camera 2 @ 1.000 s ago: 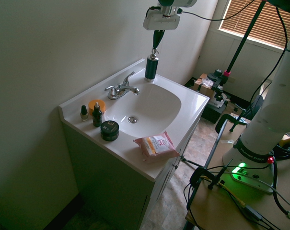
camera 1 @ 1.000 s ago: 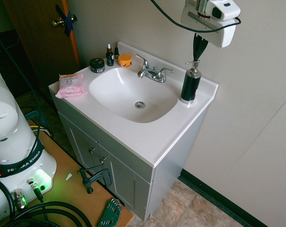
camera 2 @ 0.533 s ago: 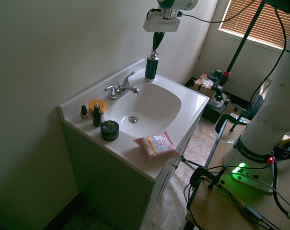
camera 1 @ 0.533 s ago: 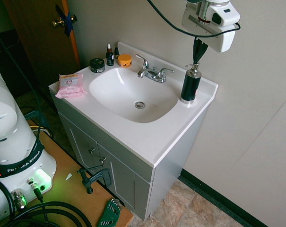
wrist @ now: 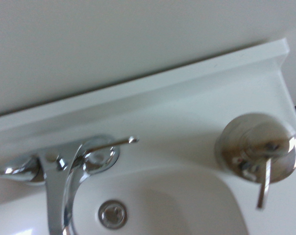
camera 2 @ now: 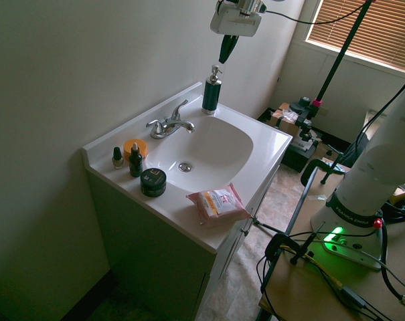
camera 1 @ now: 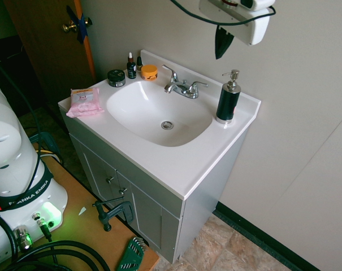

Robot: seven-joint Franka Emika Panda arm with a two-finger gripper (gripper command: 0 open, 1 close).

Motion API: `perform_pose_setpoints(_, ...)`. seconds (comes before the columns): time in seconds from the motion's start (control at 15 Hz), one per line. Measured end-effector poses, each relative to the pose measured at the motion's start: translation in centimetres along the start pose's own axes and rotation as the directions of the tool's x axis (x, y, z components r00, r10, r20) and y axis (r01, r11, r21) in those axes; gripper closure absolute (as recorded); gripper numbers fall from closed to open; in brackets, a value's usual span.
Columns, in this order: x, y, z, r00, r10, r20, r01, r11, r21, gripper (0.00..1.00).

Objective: Sanitize yourself

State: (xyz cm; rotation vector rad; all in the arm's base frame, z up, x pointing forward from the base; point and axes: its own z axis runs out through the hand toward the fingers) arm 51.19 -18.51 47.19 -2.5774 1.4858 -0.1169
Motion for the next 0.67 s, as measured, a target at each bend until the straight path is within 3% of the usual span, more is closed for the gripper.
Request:
perform_pose_setpoints(0.33, -7.2, 1.5, 3.7, 0.992, -0.127, 0.025, 0.129, 0.988, -0.081, 0.00)
perform_pose_setpoints(0.67, -10.5, 2.3, 7.7, 0.982, -0.186, 0.033, 0.188, 0.975, -0.121, 0.00)
